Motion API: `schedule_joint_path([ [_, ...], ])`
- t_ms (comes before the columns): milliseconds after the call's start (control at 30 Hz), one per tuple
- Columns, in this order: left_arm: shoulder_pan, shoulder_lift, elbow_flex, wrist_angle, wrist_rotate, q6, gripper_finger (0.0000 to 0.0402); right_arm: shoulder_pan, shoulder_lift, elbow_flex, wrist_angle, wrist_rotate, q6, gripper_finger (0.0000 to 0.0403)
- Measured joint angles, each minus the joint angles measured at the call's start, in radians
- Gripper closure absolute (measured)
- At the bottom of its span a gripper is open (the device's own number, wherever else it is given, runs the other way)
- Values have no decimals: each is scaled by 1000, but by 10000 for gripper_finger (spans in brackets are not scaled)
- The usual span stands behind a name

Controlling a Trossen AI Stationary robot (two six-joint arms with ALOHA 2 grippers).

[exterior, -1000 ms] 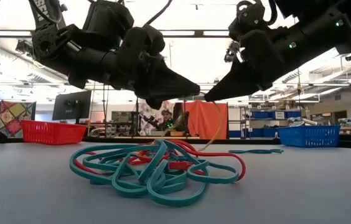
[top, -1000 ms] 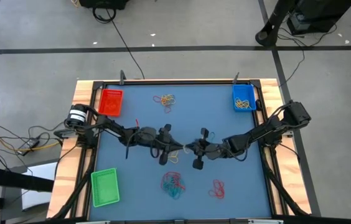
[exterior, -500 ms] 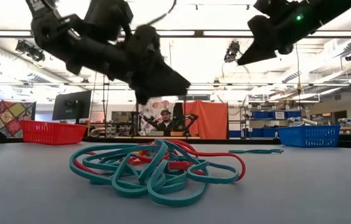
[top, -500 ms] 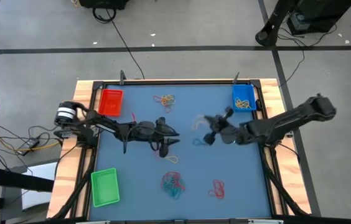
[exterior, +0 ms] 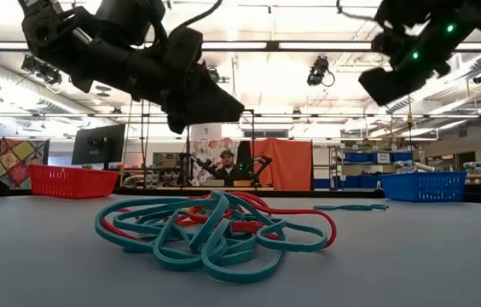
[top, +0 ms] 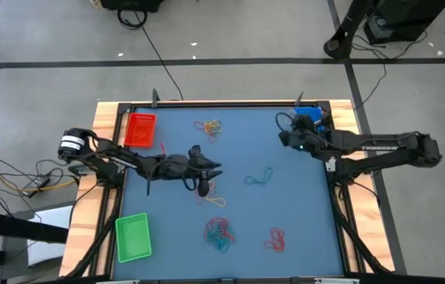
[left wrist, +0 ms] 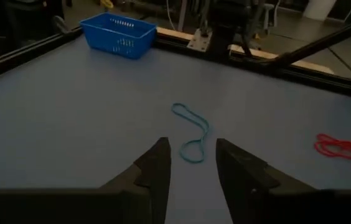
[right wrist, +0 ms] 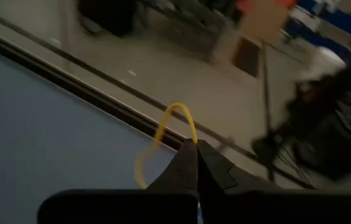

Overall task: Sort rubber bands into baskets
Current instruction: Put the yellow rubber band into the blue basket

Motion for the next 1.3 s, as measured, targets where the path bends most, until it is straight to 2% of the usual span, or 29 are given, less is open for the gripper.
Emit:
schedule_joint_path([
  [233,-16,1,0,-20,-1,-31,271,-166,36,0,-166,-92,91,401],
  [633,-97,1,0,-14,-51,-78,271,-330,57,0,-219,-161,75,401],
  [900,-146,1,0,-15,-99,-61,271,-381,57,0,-219,-86,52,401],
  [1067,-87,-1,1,-17,-113,8,271,-391,57,-6,-218,-147,74,400],
  [1300,17,-1,1,-148,-38,-25,271,-428,102,-46,-218,-164,120,399],
])
